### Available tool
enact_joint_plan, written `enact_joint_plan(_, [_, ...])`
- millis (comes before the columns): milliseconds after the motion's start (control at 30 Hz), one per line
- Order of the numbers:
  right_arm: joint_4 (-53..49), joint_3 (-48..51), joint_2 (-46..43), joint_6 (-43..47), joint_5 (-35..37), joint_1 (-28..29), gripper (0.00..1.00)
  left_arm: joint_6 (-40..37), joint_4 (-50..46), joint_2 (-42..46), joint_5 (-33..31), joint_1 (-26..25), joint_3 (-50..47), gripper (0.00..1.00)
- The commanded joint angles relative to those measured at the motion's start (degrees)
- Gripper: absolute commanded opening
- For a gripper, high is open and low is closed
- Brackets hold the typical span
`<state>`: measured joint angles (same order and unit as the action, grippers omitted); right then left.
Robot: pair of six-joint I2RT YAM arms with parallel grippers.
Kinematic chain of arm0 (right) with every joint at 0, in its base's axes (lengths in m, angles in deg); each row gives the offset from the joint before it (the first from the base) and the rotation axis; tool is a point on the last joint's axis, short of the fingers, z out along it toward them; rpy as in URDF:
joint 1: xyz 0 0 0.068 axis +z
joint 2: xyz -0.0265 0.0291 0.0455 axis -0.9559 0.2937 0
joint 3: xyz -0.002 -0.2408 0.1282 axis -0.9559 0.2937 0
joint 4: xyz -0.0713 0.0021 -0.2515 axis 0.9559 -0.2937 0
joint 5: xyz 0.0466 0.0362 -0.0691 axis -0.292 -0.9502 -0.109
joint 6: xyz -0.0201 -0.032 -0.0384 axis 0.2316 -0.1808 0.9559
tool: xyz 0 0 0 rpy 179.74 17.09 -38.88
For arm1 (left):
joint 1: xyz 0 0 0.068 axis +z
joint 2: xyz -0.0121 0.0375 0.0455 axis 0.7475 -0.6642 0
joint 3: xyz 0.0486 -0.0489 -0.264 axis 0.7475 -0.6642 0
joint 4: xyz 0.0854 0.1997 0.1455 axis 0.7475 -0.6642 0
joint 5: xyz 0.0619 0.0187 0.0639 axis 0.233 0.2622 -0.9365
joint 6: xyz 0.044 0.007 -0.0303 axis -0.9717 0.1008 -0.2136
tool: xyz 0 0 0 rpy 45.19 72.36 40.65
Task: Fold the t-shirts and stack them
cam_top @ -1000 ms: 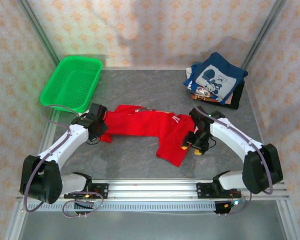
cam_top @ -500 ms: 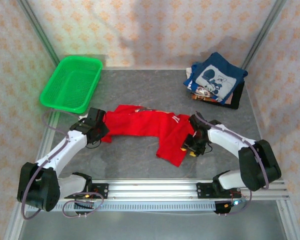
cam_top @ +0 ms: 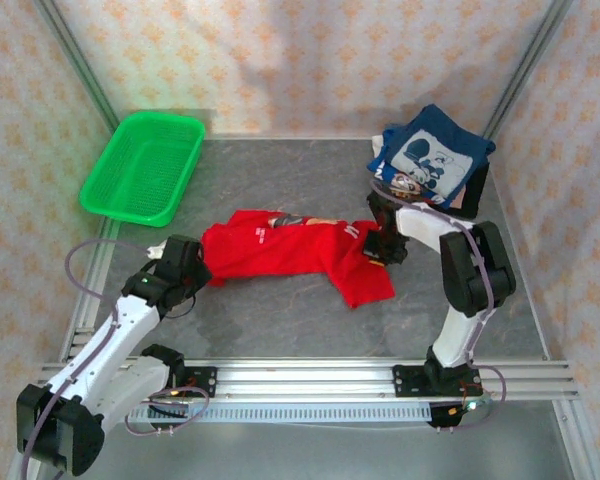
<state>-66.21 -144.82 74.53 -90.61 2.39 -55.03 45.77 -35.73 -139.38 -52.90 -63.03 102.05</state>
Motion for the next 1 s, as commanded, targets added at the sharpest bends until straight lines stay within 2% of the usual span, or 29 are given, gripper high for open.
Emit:
enact_joint_plan(0, [-3.3, -2.4, 0.3, 3.0, 5.9, -0.2, 0.12, 0.5, 0.0, -1.2, 1.7, -0.3, -1.4, 0.0])
enact_joint_plan(33, [-3.0, -1.7, -0.8, 1.5, 5.2, -0.2, 0.22, 0.3, 1.0, -2.2, 3.2, -0.3, -1.3, 0.0])
enact_joint_plan(133, [-0.8, 3.0, -7.9, -3.1, 2.8, -0.2, 0.42, -0.9, 2.7, -5.1, 5.4, -0.4, -0.1, 0.0])
enact_joint_plan(233, [-3.1, 7.1, -16.2, -5.8, 2.9, -0.2, 0.51, -2.4, 2.6, -5.5, 5.3, -0.4, 1.0, 0.0])
enact_joint_plan(400, [-5.3, 15.6, -26.8, -10.1, 1.5, -0.5, 0.51, -3.8, 2.7, -5.9, 5.8, -0.3, 1.9, 0.0])
enact_joint_plan(533, [-1.2, 22.8, -30.3, -13.1, -1.2, -2.2, 0.48, -4.1, 3.9, -6.9, 6.9, -0.3, 1.8, 0.0])
enact_joint_plan(733, [5.1, 26.8, -27.6, -13.1, -3.1, -4.4, 0.42, -4.9, 4.0, -8.0, 7.4, -0.2, 2.5, 0.0])
enact_joint_plan(967, [11.2, 25.7, -21.1, -13.1, -4.6, -4.6, 0.4, -4.8, 3.4, -7.3, 7.3, -0.2, 2.1, 0.0])
